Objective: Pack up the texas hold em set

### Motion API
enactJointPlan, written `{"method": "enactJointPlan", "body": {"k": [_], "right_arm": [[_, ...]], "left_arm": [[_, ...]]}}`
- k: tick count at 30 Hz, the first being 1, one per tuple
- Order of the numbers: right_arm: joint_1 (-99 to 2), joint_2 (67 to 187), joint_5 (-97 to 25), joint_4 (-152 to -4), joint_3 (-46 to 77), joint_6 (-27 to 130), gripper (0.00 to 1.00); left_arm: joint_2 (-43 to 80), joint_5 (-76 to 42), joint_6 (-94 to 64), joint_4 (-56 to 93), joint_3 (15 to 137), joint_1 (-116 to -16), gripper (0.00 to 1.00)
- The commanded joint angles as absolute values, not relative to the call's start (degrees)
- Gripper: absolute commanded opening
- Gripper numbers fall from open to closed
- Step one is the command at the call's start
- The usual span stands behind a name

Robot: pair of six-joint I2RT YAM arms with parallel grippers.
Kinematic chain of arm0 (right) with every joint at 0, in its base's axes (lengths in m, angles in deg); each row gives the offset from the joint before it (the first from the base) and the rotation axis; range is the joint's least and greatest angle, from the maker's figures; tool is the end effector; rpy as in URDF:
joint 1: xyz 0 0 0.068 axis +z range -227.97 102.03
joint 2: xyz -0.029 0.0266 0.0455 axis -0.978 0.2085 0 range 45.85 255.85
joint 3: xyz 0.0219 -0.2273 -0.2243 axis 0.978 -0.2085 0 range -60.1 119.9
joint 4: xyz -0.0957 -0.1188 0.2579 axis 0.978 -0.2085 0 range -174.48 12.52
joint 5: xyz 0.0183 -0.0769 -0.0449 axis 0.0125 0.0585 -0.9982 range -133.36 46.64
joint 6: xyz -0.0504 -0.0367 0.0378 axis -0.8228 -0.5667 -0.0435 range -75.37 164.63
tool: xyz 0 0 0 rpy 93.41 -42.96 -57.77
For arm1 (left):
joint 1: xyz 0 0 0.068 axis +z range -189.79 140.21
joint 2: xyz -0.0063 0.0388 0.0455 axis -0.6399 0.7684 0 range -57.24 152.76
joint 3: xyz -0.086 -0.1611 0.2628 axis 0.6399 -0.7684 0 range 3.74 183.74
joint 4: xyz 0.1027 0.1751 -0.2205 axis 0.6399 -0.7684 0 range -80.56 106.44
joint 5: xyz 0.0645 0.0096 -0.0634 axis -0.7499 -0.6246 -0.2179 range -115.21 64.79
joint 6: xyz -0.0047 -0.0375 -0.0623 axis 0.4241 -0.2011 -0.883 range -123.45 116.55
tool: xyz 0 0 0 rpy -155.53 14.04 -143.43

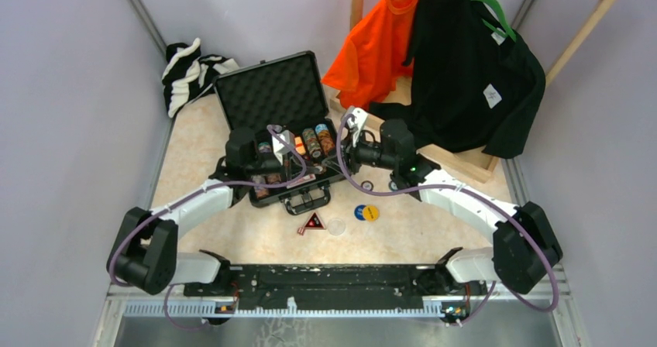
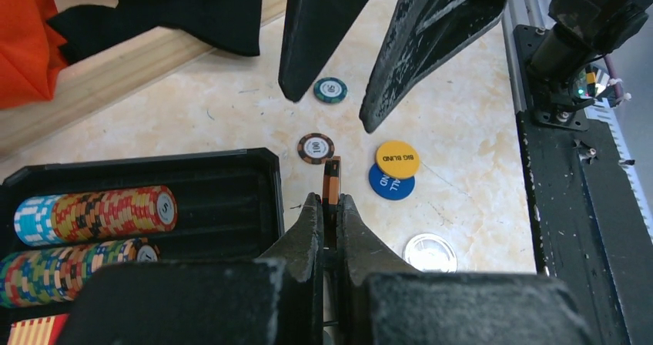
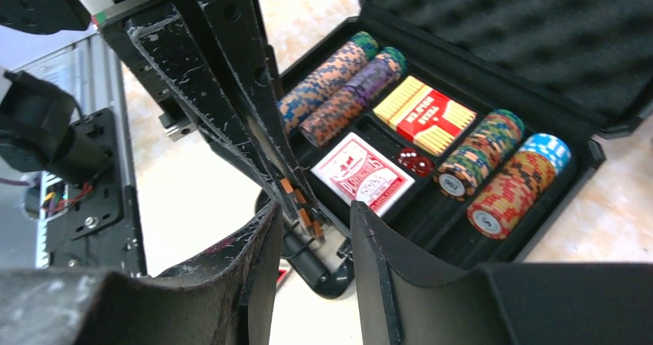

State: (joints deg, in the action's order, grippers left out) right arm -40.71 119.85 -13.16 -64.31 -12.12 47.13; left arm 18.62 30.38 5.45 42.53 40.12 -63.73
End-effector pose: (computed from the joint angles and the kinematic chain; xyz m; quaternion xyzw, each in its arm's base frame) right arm 0.2520 0.2300 0.3147 -0.3805 0.6718 0.3962 0.4969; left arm 0.2606 -0.1704 0.2564 0.4735 0.5841 -0.4346 0.4958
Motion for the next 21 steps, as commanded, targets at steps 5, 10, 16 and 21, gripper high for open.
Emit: {"method": "enactJointPlan", "body": {"k": [5, 10, 16, 21], "right_arm": [[-40.6, 122.6, -5.7, -64.1, -8.1, 45.7, 0.35], [-40.6, 123.3, -5.4, -64.5, -7.9, 45.9, 0.32], [-40.6, 123.8, -4.4, -63.8, -7.6, 46.6, 0.12], [-40.6, 124.1, -3.5, -63.6, -7.6, 46.9, 0.00]], "left_arm": [[15.8, 33.9, 4.0, 46.8, 39.3, -63.6, 0.00], [15.6, 35.2, 3.0, 47.8, 39.5, -63.6, 0.00], [15.6, 36.7, 2.1, 48.9, 39.4, -63.6, 0.00], [16.0, 38.0, 1.6, 50.0, 39.3, -63.6, 0.00]]}}
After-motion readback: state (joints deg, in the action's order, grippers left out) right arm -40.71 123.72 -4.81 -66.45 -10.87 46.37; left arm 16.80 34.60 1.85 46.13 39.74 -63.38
